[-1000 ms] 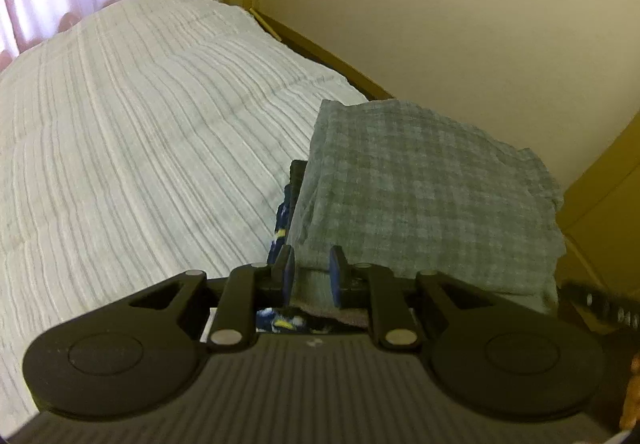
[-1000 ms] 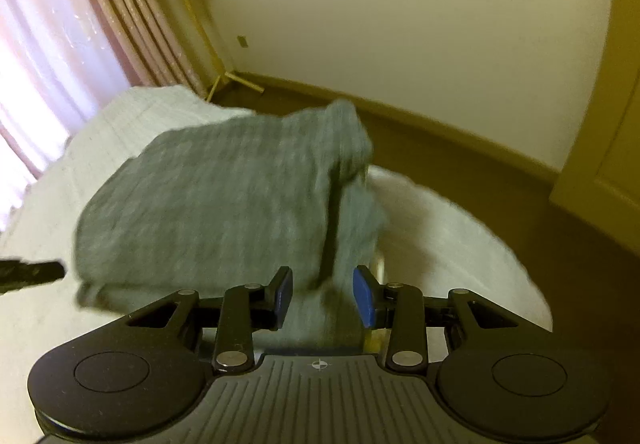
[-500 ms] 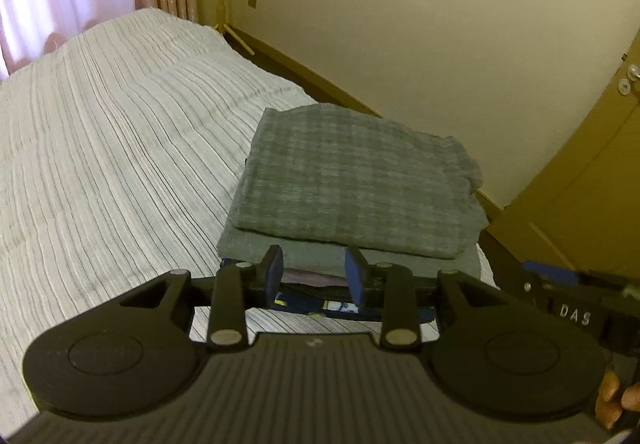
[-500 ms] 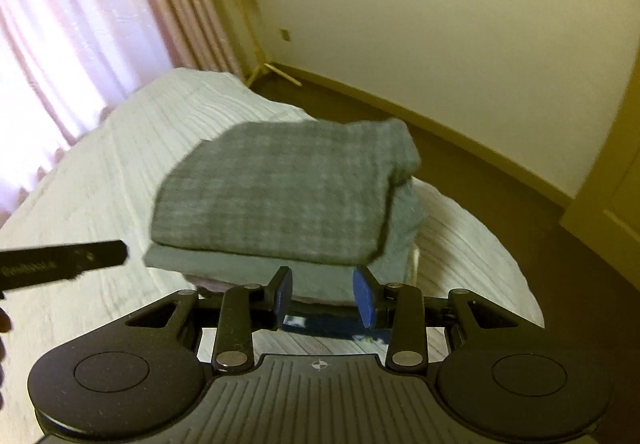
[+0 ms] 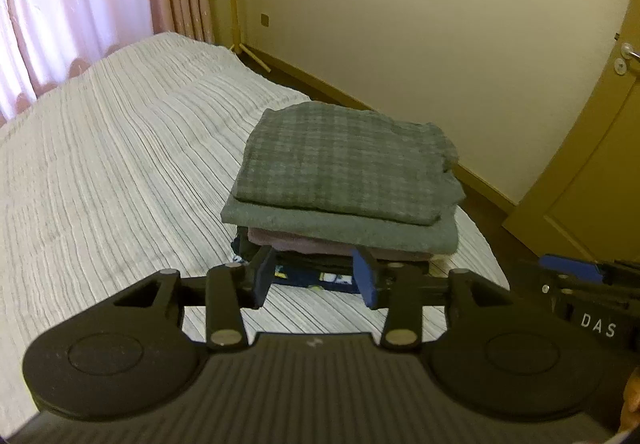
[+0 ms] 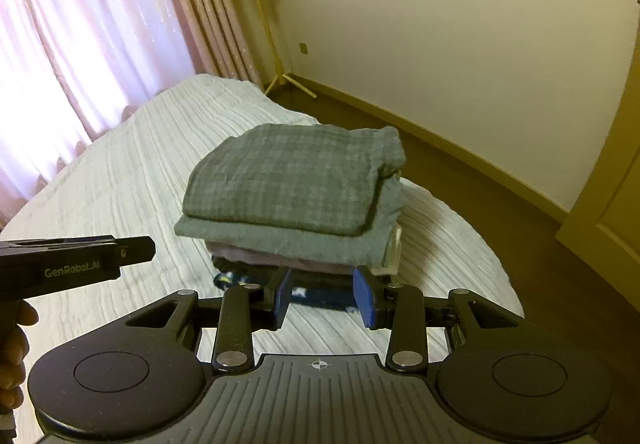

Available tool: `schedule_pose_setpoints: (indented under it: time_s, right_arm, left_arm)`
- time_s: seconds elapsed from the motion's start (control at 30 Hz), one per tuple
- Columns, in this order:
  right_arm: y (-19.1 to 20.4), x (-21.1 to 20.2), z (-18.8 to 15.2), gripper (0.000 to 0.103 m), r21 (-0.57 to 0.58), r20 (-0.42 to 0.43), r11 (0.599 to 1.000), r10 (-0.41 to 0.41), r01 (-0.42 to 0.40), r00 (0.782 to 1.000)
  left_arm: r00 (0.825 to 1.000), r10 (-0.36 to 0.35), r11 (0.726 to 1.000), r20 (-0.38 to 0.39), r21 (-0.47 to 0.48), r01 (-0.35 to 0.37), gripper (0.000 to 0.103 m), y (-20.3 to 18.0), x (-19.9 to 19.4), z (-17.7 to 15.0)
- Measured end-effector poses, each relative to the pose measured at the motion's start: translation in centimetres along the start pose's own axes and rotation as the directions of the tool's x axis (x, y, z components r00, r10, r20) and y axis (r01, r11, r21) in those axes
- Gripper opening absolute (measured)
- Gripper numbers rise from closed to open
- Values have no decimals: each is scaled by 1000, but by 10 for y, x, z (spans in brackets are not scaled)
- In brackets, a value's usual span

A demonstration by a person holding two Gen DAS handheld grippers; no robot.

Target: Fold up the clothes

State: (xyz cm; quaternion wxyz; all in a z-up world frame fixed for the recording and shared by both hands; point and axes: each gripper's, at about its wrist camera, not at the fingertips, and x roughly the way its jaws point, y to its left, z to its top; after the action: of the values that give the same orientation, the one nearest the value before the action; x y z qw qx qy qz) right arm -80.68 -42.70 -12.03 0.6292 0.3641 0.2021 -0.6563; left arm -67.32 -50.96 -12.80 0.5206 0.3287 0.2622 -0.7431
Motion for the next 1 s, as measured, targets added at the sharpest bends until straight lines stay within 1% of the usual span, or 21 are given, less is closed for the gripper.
schedule_pose_setpoints:
  time_s: [0.3,0.5,0.57,0.63,0.67,0.7,0.83,0.87,0.9,0.97,1.0]
  right_arm:
    - [2,-54,-43,38,-26,15,1000,-8,8,1000]
    - [9,-72,-76,38,-57,34,998,-9,11,999]
    - [10,-78,-83,38,-54,39,998,-11,13,999]
    - [12,-85,-88,38,-68,50,997,-30,33,998]
    - [13,-87,-89,38,-77,57,996,-40,45,998]
    - [13,-89,-89,38,-78,64,996,-48,53,997]
    - [9,-94,-88,38,-51,69,997,-51,54,996]
    - [9,-95,-88,38,-50,68,997,-48,52,997]
    - [10,-95,-88,38,-51,66,997,-51,54,997]
    - [11,-94,-88,38,-47,56,997,-53,55,997]
    - [12,-93,-89,38,-43,50,998,-51,53,997]
  left_arm:
    - [999,31,1000,21,-2,-31,41,-19,-52,-46]
    - [997,78,997,-5,-3,-78,41,-28,-74,-81]
    - [996,92,996,-14,7,-92,41,-32,-81,-89]
    - [994,106,994,-7,17,-106,41,-36,-87,-92]
    - [994,110,994,-1,19,-110,43,-38,-90,-93]
    - [994,112,993,6,20,-113,48,-39,-93,-94]
    - [992,116,992,42,34,-118,56,-44,-103,-94]
    - [991,119,992,55,40,-121,61,-44,-105,-94]
    - [990,118,991,72,47,-122,65,-45,-108,-95]
    - [989,113,991,94,56,-118,65,-44,-113,-95]
    - [990,109,992,91,58,-115,65,-43,-113,-95]
